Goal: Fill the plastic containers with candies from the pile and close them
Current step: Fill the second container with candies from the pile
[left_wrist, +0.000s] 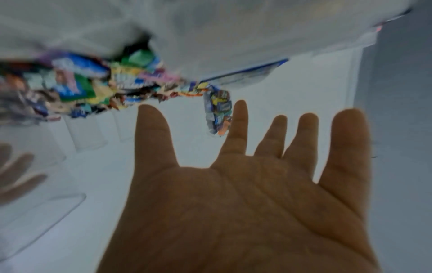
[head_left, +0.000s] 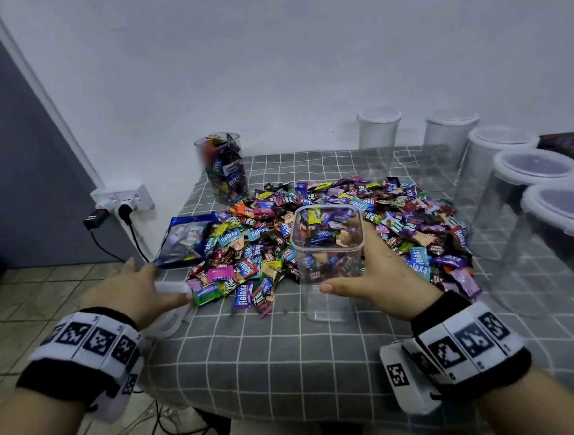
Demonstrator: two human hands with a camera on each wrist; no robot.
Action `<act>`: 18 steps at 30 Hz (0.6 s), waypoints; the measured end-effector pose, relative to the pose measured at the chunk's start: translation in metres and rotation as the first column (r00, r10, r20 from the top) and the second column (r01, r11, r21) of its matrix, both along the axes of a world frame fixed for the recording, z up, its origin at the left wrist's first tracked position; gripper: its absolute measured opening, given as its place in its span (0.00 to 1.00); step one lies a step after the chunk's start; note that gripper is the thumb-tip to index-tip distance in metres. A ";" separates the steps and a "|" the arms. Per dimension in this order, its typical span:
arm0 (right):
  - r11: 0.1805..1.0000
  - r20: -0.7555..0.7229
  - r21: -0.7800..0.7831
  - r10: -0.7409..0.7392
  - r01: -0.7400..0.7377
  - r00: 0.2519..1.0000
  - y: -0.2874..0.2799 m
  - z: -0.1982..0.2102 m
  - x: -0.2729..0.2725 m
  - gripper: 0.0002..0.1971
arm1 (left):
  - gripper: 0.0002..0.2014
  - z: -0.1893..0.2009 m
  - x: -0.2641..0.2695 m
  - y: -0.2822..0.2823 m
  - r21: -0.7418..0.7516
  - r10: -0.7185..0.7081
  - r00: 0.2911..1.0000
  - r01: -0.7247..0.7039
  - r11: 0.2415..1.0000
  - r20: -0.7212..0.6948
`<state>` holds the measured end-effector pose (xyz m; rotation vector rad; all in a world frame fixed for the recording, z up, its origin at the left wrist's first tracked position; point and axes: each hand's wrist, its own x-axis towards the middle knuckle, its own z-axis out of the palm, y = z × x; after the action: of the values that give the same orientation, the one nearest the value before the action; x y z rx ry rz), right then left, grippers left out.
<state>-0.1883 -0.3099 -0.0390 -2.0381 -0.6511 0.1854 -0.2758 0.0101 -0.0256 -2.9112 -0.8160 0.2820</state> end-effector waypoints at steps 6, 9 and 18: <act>0.903 -0.078 -0.410 0.105 -0.128 0.991 -0.021 -0.003 0.010 0.55 | 0.39 0.018 0.029 -0.030 -0.224 -0.100 0.992 0.114 0.968 0.070; 0.876 -0.039 -0.481 0.033 -0.048 0.999 -0.032 0.006 0.023 0.48 | 0.37 0.018 0.050 -0.045 -0.331 -0.095 0.993 0.113 0.937 0.069; 0.610 0.162 -0.707 -0.350 0.356 0.922 -0.038 0.013 0.089 0.51 | 0.51 0.002 0.112 -0.076 -0.339 -0.142 0.990 0.126 0.932 -0.023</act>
<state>-0.0997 -0.3475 -0.0263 -2.9046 -0.1371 0.2244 -0.1640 -0.0661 -0.0239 -3.2427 -0.6083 0.5238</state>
